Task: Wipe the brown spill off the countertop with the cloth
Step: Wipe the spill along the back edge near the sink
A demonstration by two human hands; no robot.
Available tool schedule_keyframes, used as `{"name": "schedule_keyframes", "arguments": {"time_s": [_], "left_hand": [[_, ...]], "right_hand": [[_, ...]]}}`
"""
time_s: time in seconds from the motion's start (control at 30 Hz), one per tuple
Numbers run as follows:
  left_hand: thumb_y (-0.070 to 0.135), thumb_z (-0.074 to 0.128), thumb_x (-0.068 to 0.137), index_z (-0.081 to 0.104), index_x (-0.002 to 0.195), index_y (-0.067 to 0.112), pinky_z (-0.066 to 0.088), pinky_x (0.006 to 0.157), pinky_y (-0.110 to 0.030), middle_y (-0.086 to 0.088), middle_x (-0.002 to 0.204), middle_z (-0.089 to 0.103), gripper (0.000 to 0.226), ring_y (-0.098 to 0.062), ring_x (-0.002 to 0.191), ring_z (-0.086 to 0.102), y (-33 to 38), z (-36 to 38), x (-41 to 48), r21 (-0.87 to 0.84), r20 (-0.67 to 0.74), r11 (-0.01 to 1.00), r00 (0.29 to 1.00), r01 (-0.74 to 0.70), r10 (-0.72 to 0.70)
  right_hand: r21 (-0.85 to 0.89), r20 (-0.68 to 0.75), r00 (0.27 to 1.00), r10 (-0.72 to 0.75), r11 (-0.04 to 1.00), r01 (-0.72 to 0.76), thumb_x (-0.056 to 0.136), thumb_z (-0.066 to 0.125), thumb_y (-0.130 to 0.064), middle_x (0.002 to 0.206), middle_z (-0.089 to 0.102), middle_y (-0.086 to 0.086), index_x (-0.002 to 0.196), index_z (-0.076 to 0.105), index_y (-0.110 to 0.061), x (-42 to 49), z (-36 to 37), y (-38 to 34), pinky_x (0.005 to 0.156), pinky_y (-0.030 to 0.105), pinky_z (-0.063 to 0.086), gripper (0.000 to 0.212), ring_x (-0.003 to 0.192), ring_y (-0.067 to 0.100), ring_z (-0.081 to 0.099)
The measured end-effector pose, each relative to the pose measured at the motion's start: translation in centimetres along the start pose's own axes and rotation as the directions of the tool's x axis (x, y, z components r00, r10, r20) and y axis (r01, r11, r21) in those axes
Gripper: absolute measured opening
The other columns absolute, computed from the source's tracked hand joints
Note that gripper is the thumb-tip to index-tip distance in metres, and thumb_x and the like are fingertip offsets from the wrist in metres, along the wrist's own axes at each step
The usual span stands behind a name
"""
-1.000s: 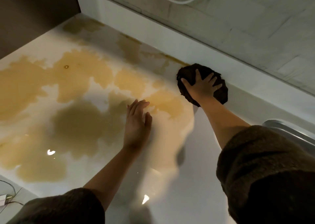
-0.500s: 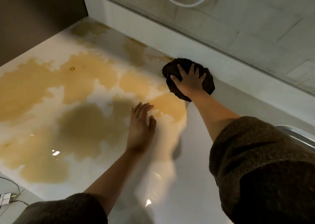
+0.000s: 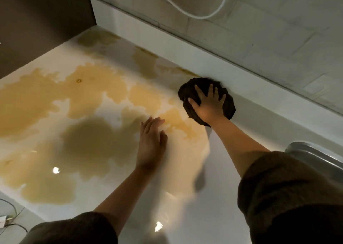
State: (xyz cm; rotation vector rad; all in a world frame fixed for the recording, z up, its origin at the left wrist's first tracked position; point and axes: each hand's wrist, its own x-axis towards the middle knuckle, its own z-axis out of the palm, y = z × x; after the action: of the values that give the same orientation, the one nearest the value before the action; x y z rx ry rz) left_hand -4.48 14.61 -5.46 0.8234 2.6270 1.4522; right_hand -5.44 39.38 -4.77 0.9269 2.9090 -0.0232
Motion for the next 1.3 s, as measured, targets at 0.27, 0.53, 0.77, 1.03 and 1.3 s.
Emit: {"name": "schedule_keyframes", "arguments": {"time_s": [0.27,0.53,0.77,1.03,1.3], "left_hand": [[0.021,0.035,0.089,0.053,0.121,0.011,0.002,0.115,-0.02,-0.006,0.127,0.055,0.038,-0.02,0.133,0.033,0.0,0.0,-0.1,-0.032,-0.011,0.999,1.0,0.004,-0.005],[0.015,0.039,0.09,0.053,0.122,0.011,0.004,0.116,-0.023,-0.006,0.128,0.054,0.035,-0.02,0.133,0.034,-0.2,0.2,0.0,-0.002,-0.022,1.0,1.0,-0.007,0.007],[0.006,0.043,0.087,0.053,0.121,0.008,0.001,0.114,-0.019,-0.01,0.128,0.054,0.035,-0.023,0.133,0.033,0.1,-0.1,0.0,-0.017,-0.008,1.0,1.0,-0.006,0.006],[0.004,0.045,0.09,0.054,0.12,0.01,0.008,0.116,-0.028,-0.008,0.126,0.055,0.032,-0.022,0.133,0.034,0.0,0.0,-0.1,-0.012,-0.027,1.0,1.0,-0.006,0.006],[0.003,0.044,0.089,0.053,0.12,0.009,0.009,0.115,-0.03,-0.009,0.126,0.055,0.033,-0.024,0.132,0.034,0.2,0.0,-0.1,-0.002,-0.026,1.0,1.0,-0.006,0.006]], "right_hand": [[0.028,0.018,0.986,0.163,0.986,-0.164,0.092,0.015,-0.069,0.159,0.007,0.018,0.153,0.008,-0.034,4.5,-0.6,-3.3,0.109,0.07,0.002,0.071,0.143,0.046,0.006],[0.043,0.019,0.993,-0.12,0.992,0.119,0.091,0.019,-0.071,0.161,0.004,0.009,0.151,0.011,-0.04,5.4,-0.5,-3.9,0.113,0.064,-0.001,0.068,0.146,0.037,0.003],[-0.023,-0.021,0.988,-0.153,0.988,0.153,0.09,0.017,-0.072,0.161,0.009,0.007,0.15,0.012,-0.043,-1.0,0.3,-0.4,0.114,0.06,0.002,0.067,0.146,0.034,0.007],[0.031,0.052,0.992,0.114,0.993,-0.116,0.09,0.016,-0.073,0.16,0.0,0.016,0.152,0.005,-0.039,3.0,-0.5,-1.5,0.11,0.068,-0.001,0.072,0.145,0.043,-0.001],[0.002,0.04,0.999,-0.029,1.0,0.029,0.09,0.015,-0.073,0.161,0.004,0.013,0.151,0.008,-0.041,0.2,-0.4,-1.4,0.112,0.064,0.001,0.07,0.146,0.04,0.003]]}}
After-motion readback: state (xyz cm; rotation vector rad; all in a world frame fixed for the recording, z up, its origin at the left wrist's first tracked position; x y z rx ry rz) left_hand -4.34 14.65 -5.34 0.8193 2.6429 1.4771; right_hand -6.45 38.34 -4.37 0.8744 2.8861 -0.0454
